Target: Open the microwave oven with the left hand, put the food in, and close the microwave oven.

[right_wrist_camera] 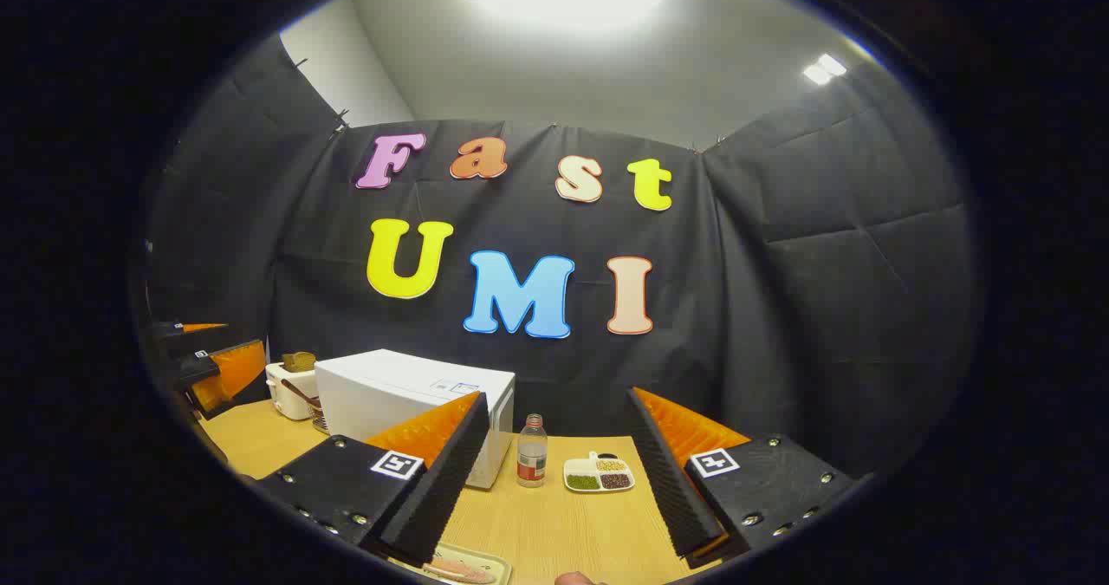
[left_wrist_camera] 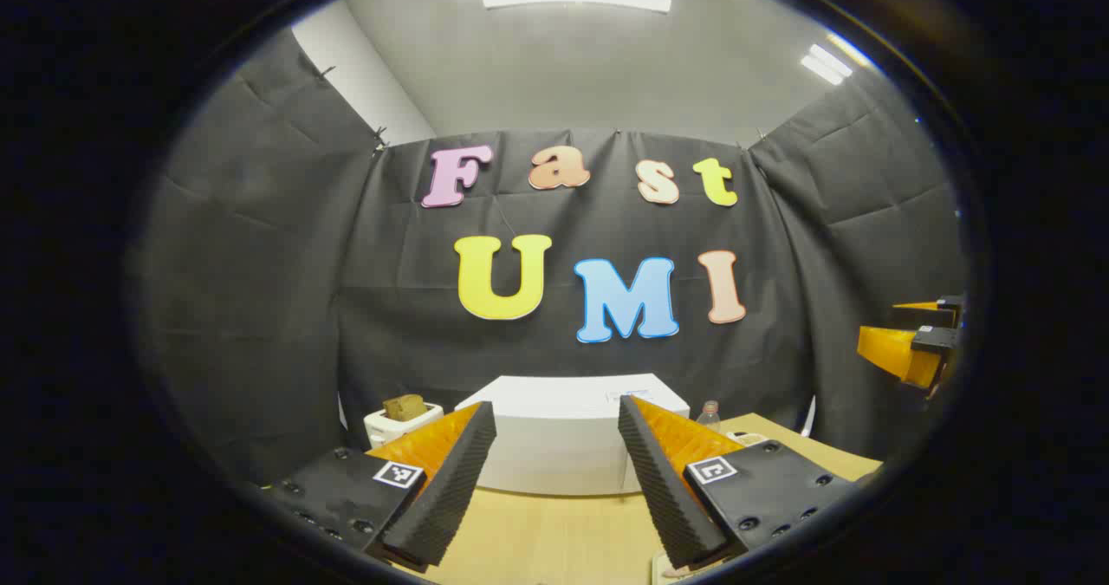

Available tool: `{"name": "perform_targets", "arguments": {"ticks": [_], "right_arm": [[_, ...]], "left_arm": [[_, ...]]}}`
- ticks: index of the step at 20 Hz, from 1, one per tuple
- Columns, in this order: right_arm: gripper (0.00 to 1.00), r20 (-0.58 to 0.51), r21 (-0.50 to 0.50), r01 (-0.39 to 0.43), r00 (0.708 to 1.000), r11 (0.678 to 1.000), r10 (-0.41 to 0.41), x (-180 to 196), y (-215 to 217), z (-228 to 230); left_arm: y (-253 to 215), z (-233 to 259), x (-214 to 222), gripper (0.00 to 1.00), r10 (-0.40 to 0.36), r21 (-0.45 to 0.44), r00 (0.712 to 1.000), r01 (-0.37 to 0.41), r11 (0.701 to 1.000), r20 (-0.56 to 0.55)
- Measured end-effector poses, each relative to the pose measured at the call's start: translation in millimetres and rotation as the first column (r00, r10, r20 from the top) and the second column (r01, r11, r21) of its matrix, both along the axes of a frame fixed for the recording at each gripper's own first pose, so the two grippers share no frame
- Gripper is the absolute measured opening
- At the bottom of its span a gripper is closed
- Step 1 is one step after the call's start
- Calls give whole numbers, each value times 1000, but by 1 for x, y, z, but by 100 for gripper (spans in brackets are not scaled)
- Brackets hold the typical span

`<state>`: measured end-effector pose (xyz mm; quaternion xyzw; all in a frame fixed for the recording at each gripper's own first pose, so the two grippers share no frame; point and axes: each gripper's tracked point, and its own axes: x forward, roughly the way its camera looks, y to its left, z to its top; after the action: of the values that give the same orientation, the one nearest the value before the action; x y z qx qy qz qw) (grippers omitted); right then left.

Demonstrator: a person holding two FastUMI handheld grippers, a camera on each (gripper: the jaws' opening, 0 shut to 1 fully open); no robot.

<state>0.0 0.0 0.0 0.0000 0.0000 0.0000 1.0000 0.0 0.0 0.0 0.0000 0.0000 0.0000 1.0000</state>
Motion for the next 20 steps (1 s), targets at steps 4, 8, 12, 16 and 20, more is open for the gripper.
{"name": "perform_targets", "arguments": {"ticks": [4,8,12,16,20], "right_arm": [[96,3,5,1,1000,1000,-1,0,-2,1],[96,3,13,8,1000,1000,-8,0,-6,0],[96,4,13,6,1000,1000,-6,-1,-9,0],[96,9,15,7,1000,1000,-7,0,-11,1],[96,4,15,12,1000,1000,-12,1,-12,-1]], "left_arm": [[-1,4,-3,95,1,8,1000,-1,1000,7],[-3,6,-3,94,2,12,1000,-2,1000,7],[-6,7,-3,95,1,14,1000,-1,1000,8],[-9,8,-4,94,-3,15,1000,3,1000,8],[-13,7,1,94,-12,16,1000,11,1000,5]]}}
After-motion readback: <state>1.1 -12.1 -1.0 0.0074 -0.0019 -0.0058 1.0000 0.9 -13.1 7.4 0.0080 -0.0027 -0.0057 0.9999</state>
